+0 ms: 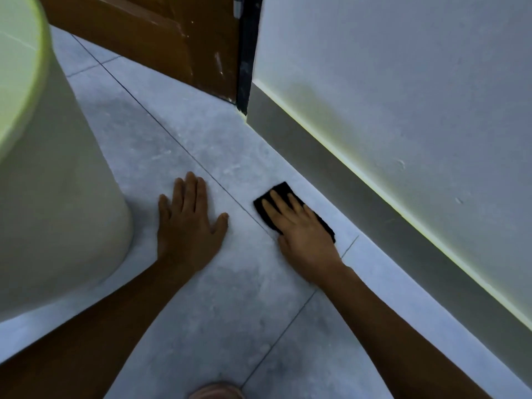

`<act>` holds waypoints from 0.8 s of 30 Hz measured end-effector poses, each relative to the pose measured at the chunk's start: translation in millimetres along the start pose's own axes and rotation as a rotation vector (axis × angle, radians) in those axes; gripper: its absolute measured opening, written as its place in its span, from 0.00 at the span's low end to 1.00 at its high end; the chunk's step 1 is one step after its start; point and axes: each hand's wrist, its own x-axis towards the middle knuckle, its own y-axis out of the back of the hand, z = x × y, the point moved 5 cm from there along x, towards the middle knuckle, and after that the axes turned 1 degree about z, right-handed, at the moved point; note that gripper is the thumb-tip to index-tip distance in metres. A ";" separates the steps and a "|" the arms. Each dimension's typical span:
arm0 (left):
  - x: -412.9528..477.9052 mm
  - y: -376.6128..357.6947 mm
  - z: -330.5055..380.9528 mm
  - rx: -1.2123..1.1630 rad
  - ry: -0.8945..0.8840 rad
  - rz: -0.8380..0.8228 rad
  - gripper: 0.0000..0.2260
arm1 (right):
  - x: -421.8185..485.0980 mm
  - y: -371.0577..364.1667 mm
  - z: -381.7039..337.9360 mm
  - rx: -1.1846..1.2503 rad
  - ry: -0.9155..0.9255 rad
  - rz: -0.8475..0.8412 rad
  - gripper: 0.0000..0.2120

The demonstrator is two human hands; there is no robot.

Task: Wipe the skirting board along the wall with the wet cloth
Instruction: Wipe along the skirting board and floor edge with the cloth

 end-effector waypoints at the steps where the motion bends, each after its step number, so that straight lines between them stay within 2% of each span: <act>1: -3.2 0.6 8.2 -0.019 -0.037 0.007 0.35 | -13.1 0.3 14.1 0.002 -0.065 0.016 0.31; 5: -19.6 -4.1 51.9 -0.059 -0.230 -0.020 0.31 | -29.0 3.6 30.2 0.040 -0.237 0.068 0.31; 10: -27.9 -8.5 79.2 -0.052 -0.350 -0.032 0.29 | -102.5 -11.3 24.7 -0.036 -0.032 -0.022 0.42; 14: -40.4 -17.4 96.8 -0.013 -0.489 -0.063 0.28 | -133.6 4.9 80.2 -0.042 -0.218 0.012 0.40; 16: -48.5 -22.7 106.4 -0.015 -0.515 -0.080 0.28 | -133.6 5.0 80.0 -0.050 -0.302 0.053 0.39; 18: -56.8 -25.2 117.4 -0.014 -0.541 -0.095 0.28 | -144.0 -4.5 60.4 -0.061 -0.256 0.033 0.39; 21: -64.1 -26.2 129.5 -0.010 -0.597 -0.098 0.28 | -180.5 -21.5 43.4 -0.079 -0.068 -0.078 0.45; 24: -69.3 -28.1 136.8 0.006 -0.632 -0.105 0.28 | -190.5 -12.0 78.8 -0.062 -0.110 -0.081 0.45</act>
